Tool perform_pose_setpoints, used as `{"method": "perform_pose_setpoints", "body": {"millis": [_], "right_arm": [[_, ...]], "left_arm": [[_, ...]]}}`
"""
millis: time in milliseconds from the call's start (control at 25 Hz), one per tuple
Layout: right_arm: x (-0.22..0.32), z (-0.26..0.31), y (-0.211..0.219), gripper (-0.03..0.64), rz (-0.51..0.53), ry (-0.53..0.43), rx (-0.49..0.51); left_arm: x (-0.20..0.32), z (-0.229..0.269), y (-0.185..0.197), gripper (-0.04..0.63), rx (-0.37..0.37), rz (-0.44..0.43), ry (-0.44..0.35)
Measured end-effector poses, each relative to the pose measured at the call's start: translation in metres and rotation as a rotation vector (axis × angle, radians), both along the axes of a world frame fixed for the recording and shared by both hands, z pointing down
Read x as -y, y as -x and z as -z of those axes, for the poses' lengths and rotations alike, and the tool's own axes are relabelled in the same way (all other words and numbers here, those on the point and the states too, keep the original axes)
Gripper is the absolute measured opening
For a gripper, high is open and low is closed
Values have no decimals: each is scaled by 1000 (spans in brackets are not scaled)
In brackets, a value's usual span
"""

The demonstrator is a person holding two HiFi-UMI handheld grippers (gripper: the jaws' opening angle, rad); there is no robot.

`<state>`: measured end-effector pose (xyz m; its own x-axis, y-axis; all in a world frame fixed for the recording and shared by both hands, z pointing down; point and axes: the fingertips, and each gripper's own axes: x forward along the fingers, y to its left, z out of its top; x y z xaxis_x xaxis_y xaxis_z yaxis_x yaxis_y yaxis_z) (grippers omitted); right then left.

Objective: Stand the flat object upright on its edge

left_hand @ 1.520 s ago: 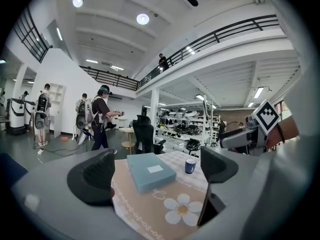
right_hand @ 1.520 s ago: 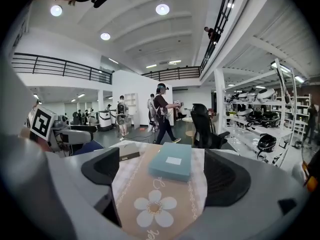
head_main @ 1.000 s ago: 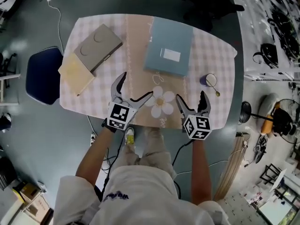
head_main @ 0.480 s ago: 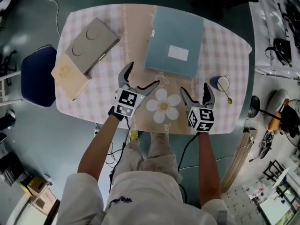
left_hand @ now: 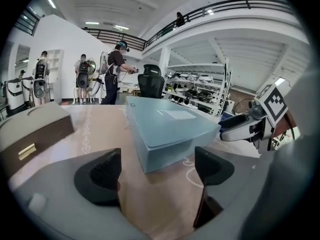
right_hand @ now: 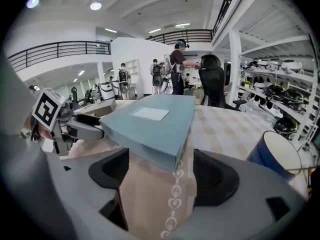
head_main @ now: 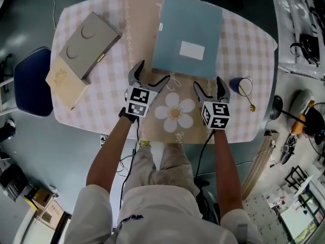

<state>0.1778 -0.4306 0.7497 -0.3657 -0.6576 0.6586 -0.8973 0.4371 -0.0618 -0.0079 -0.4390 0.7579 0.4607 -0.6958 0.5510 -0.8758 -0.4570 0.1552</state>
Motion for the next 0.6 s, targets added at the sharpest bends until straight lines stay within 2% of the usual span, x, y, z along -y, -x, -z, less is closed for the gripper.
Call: {"method": "perform_pose_setpoints", "body": {"millis": [200,320,440,520,600], "right_arm": [[4,-6,-7,318,-27,0,-14],[6,-9,-7,222,-21,1,-23],[4,-9,-8,182,-16,-4,-27],[3,-10,-7,172,-18,-7,-28],[3,-10,-6,166,-26,-8,-26]], "left_arm": [[2,-10,-3,414,24,6,15],[3,-11,0,326,50,20,7],[3,-10,-3,302,47,14,5],[1,-9,-6,262,41,12,7],[1,-9,-6,262,43,19,8]]}}
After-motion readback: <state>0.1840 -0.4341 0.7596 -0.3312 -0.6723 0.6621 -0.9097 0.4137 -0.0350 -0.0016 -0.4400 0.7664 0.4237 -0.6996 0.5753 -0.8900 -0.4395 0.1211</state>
